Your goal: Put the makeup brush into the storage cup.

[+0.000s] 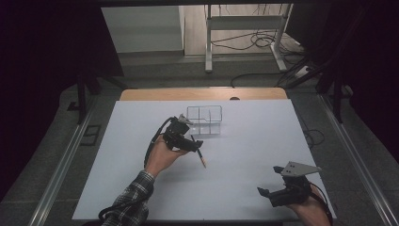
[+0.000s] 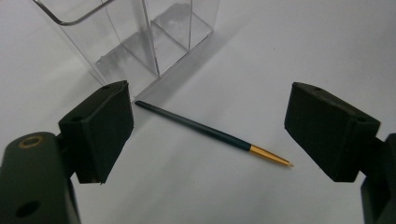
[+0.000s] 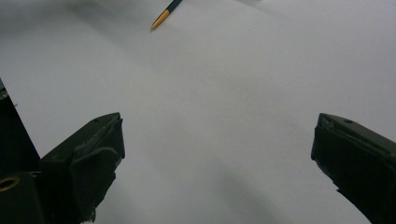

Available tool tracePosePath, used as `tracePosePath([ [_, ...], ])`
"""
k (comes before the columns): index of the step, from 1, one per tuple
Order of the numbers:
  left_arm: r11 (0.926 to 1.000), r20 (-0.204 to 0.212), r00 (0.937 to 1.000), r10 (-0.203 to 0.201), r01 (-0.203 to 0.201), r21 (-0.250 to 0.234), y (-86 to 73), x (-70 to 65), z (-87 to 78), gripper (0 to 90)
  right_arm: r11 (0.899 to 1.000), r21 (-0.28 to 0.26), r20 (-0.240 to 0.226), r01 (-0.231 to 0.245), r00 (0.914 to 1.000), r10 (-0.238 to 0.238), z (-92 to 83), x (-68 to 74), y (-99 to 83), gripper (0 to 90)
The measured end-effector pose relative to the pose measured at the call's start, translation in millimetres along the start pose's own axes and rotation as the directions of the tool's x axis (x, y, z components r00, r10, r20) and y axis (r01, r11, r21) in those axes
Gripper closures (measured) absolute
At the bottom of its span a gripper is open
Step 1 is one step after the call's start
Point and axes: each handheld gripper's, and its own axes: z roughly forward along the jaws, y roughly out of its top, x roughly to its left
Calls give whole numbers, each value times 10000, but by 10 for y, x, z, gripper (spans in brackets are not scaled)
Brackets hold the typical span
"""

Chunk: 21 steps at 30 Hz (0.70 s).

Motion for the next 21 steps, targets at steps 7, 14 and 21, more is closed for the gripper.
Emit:
tracePosePath([
  [7,9999,-177,9998,-105,106,109,-23,1,106,172,10000,14,-13,13,10000,-13,1,2,-1,27],
  [14,9994,-302,9994,-168,177,291,-72,1,227,172,10000,64,-17,63,10000,-63,3,3,-2,28],
  [21,9988,-374,9991,-175,192,450,-96,-34,352,180,9999,89,-26,93,10000,-93,4,4,-2,29],
])
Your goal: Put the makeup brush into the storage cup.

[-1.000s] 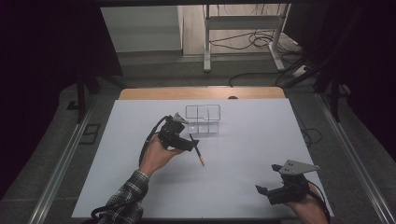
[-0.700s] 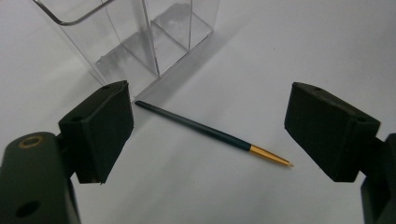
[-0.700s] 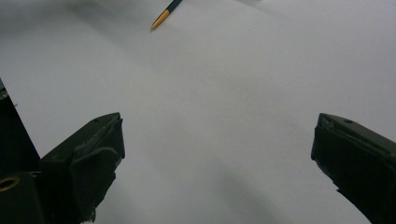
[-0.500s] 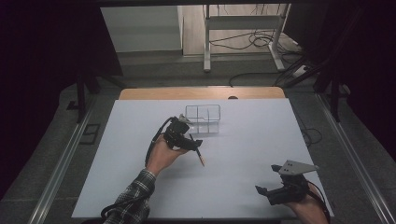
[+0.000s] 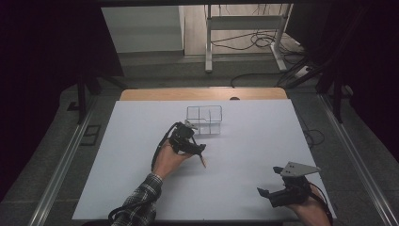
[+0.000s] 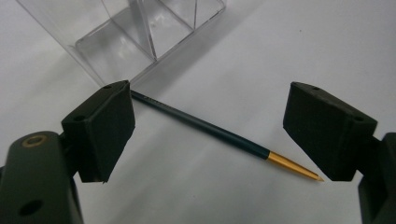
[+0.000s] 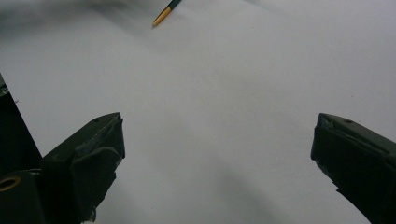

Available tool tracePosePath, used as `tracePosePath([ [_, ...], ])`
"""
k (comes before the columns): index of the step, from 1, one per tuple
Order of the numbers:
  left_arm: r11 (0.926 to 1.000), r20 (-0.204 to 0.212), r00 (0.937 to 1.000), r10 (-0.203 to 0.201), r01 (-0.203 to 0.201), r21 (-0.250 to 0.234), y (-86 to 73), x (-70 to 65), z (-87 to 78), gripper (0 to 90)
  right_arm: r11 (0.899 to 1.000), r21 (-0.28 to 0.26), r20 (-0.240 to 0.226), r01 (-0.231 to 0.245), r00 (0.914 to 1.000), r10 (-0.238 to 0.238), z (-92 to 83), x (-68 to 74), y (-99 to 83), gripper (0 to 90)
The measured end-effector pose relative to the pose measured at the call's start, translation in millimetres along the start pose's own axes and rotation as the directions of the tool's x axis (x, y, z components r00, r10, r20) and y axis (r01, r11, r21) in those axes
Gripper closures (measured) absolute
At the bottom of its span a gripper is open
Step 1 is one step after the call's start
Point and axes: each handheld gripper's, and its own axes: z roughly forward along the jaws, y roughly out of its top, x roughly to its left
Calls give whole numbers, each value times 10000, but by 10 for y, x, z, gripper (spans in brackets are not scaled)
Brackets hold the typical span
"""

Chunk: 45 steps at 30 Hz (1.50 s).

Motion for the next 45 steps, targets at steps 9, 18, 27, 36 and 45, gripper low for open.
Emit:
tracePosePath([
  [9,9998,-160,9998,-128,131,149,-44,-16,100,216,10000,31,-23,13,10000,-13,3,6,-1,31],
  [18,9992,-279,9994,-221,230,328,-90,-24,175,252,10000,72,-26,50,10000,-50,9,8,-1,32],
  [27,9966,-483,9987,-166,204,796,-108,-58,232,309,9999,85,-19,91,10000,-91,8,8,-2,33],
  [36,9919,-472,9985,-273,329,1231,-168,-27,189,488,9999,121,-14,112,9999,-112,12,9,-2,34],
  [45,9838,-425,9988,-232,304,1768,-182,8,108,835,9998,155,-6,121,9999,-121,17,10,-3,37],
])
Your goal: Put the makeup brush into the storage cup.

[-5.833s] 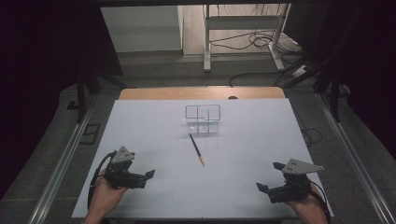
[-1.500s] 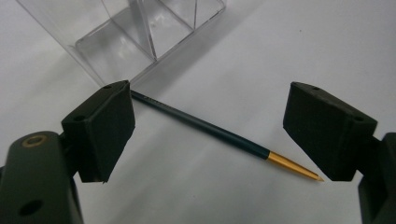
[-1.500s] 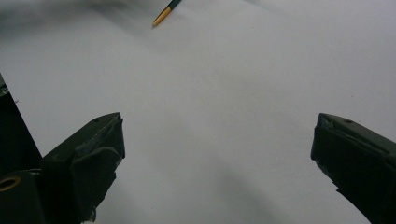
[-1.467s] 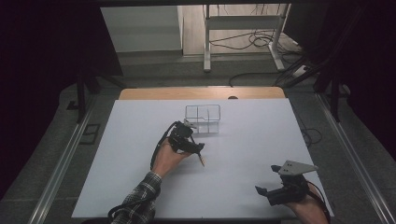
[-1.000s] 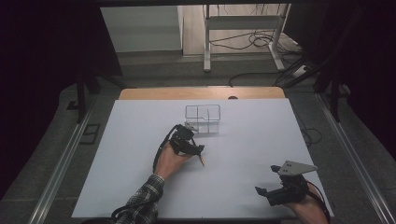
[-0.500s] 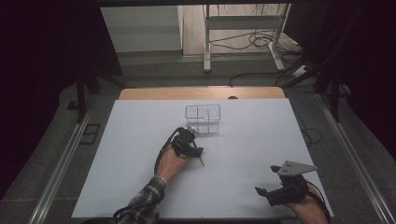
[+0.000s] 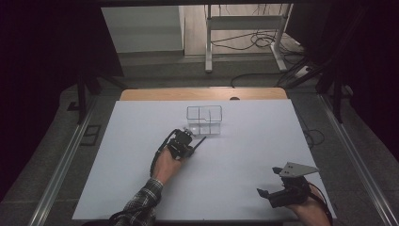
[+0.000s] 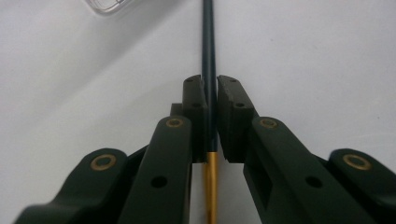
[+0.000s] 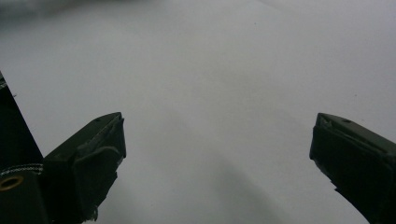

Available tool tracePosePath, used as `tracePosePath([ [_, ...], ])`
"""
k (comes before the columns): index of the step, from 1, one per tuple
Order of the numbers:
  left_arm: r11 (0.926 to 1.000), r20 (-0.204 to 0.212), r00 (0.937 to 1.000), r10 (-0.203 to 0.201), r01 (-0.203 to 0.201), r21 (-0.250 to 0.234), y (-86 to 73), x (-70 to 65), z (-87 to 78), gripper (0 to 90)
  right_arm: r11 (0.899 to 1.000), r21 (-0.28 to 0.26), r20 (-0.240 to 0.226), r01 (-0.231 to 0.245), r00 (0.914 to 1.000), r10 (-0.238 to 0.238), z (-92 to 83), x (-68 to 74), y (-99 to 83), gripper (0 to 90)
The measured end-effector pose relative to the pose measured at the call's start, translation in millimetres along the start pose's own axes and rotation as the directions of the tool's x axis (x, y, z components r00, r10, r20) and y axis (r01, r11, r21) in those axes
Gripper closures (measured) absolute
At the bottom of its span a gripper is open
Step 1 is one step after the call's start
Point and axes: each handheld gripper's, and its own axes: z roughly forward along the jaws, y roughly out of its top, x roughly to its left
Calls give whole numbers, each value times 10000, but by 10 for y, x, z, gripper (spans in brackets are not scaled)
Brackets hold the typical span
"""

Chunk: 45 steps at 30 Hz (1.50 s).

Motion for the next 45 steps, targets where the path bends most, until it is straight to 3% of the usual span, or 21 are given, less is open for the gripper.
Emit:
tracePosePath([
  [8,9997,243,9997,69,-63,-242,-18,37,-40,837,10000,-5,-18,-36,10000,36,-2,-3,-1,37],
  [21,9961,900,9948,480,-409,-786,-45,46,-250,836,10000,5,-69,-76,9999,76,1,-2,0,38],
  [36,9844,1424,9796,1421,-1248,-1236,-138,6,-557,836,9998,157,-60,-129,9999,130,14,3,1,44],
  [45,9775,1505,9713,1844,-1653,-1310,-243,-20,-741,836,9999,79,-119,-88,9999,89,9,0,0,48],
])
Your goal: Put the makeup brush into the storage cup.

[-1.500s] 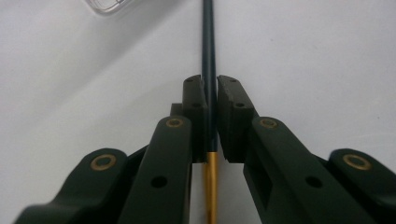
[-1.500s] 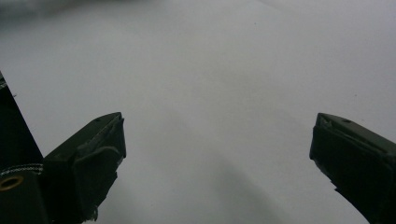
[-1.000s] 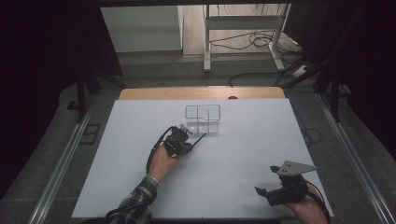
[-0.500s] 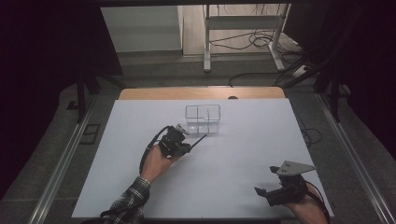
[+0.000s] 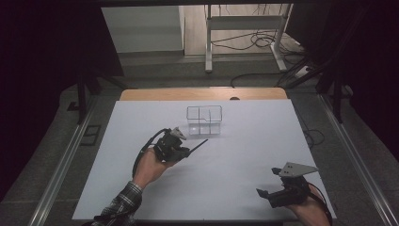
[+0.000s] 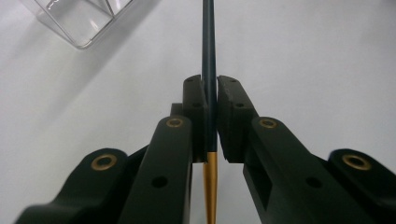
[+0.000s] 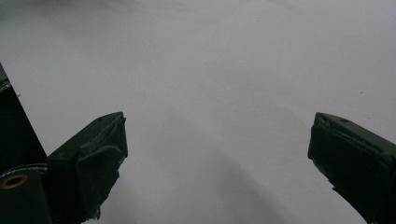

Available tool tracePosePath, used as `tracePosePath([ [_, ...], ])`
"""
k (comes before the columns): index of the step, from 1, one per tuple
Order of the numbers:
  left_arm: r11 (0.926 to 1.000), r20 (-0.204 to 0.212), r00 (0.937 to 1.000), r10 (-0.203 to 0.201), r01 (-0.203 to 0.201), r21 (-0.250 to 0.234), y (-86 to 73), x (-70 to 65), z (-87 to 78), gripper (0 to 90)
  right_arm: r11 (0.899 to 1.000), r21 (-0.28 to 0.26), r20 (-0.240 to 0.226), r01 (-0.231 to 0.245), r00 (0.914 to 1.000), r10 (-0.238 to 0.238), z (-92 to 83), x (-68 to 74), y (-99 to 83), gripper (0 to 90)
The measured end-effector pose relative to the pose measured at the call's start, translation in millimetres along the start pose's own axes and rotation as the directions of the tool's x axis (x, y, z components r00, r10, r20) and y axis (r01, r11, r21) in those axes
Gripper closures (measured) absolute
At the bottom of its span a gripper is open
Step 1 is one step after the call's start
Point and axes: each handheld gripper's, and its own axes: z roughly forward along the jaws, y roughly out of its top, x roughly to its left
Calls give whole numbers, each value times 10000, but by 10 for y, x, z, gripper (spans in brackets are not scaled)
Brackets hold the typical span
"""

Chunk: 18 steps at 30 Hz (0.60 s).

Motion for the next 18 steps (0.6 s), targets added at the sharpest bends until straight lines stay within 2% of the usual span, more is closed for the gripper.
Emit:
tracePosePath([
  [18,9989,438,9979,474,-470,-84,-192,-101,-317,836,9998,-191,-105,59,9999,-61,-13,12,18,47],
])
